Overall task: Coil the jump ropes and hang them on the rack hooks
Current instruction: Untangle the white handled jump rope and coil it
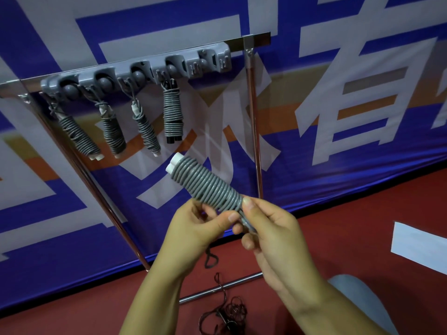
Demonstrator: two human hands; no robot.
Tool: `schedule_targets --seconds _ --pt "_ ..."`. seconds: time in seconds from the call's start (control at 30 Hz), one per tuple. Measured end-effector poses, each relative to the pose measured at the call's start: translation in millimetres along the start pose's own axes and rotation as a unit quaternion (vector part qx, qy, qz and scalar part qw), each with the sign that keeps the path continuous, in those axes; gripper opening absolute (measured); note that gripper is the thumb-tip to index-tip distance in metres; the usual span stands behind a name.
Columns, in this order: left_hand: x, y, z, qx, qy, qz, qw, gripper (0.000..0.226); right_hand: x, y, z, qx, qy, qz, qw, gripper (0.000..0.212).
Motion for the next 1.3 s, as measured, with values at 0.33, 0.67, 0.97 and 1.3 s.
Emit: schedule_targets --seconds 0.33,0.67,0.97,1.3 --pt "-3.3 -6.6 -20.0 -0.071 -0.024 -0.017 0.997 0.035 -7.6 -2.2 1.3 -0.103 0.030 0.059 0.993 0.017" --pt "-14.9 -5.2 -27.9 -0.047 -0.056 -0.063 0.995 0.014 2.5 -2.4 15.6 0.303 -0.402 0.035 0.863 0.041" --pt "-11.4 -6.2 -17.5 0.022 -0.096 0.062 0.993 0.026 15.9 -2.2 19.5 0.178 -0.188 -0.005 0.966 0.038" --pt "-9.7 -5.8 -11.8 0.077 -0.218 0.107 0.967 0.035 9.2 -1.8 22.4 0.112 -0.104 0.007 0.988 0.024"
Point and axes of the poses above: each hand's wrist, its own y-axis towards the middle knuckle, its own x-axis out of the back of the hand, z = x × y, the point moved 5 cm from there along y, towards the middle knuckle, and after that the axes turned 3 degrees about -x, right-handed, at the moved point
